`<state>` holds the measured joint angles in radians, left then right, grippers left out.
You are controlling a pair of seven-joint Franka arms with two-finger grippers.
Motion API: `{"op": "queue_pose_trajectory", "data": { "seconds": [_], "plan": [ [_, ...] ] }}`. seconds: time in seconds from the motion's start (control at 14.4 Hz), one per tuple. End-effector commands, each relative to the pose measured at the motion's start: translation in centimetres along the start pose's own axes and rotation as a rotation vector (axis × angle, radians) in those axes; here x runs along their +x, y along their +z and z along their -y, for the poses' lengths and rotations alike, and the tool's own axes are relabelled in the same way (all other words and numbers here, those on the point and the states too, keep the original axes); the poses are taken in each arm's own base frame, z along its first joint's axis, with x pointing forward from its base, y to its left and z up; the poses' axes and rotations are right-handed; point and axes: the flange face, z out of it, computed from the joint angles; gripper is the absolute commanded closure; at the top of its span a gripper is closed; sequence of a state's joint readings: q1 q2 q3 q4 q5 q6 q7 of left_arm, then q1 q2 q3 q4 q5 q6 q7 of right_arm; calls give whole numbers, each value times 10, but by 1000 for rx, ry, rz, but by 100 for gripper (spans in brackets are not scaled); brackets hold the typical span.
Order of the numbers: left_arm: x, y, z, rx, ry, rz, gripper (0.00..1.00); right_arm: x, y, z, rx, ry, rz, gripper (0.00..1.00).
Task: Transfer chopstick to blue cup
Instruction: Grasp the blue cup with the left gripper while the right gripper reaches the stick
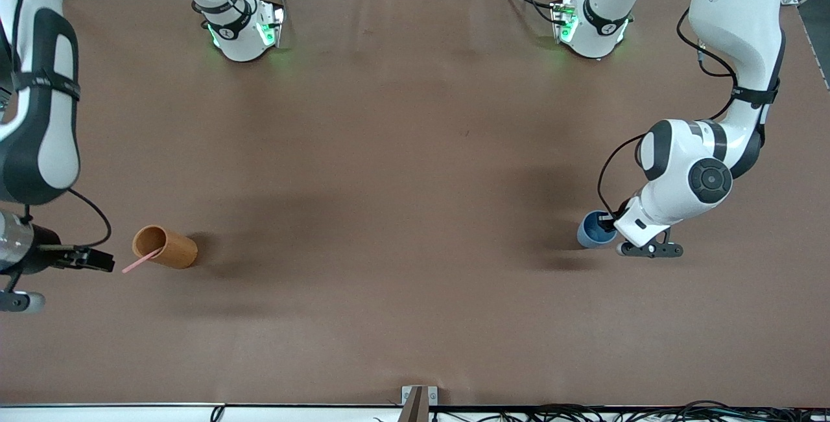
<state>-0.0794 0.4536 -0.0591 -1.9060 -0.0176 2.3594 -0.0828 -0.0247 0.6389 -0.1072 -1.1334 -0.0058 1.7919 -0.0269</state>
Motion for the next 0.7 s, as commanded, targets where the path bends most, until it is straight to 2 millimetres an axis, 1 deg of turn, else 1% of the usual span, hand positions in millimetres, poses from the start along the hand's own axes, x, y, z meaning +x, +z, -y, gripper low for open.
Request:
{"op": "queue_pose_trajectory", "data": {
  "seconds": [0.0, 0.07, 0.14, 0.21, 0.28, 0.42, 0.49, 0.56, 0.63],
  "plan": [
    [22, -53, -56, -35, -91, -26, 100, 1, 13, -7, 4, -10, 23, 26],
    [23, -68, -81, -53, -124, -16, 100, 1, 30, -8, 6, -14, 36, 37],
    [23, -82, -106, -73, -169, -14, 100, 3, 35, -9, 11, -13, 4, 46],
    [18, -91, -135, -92, -229, -14, 100, 1, 42, -10, 12, -10, 8, 51],
    [10, -94, -165, -97, -277, -14, 100, 1, 45, -9, 13, -9, 14, 54],
    [-5, -98, -228, -93, -358, -29, 100, 0, 42, -6, 15, -8, 15, 55],
    [-15, -93, -263, -91, -390, -29, 100, 0, 42, -5, 16, -8, 15, 55],
    [-23, -90, -292, -83, -419, -43, 100, -1, 42, -2, 16, -9, 24, 55],
    [-26, -82, -309, -68, -451, -56, 100, -2, 44, -2, 19, -7, 36, 57]
  ]
}}
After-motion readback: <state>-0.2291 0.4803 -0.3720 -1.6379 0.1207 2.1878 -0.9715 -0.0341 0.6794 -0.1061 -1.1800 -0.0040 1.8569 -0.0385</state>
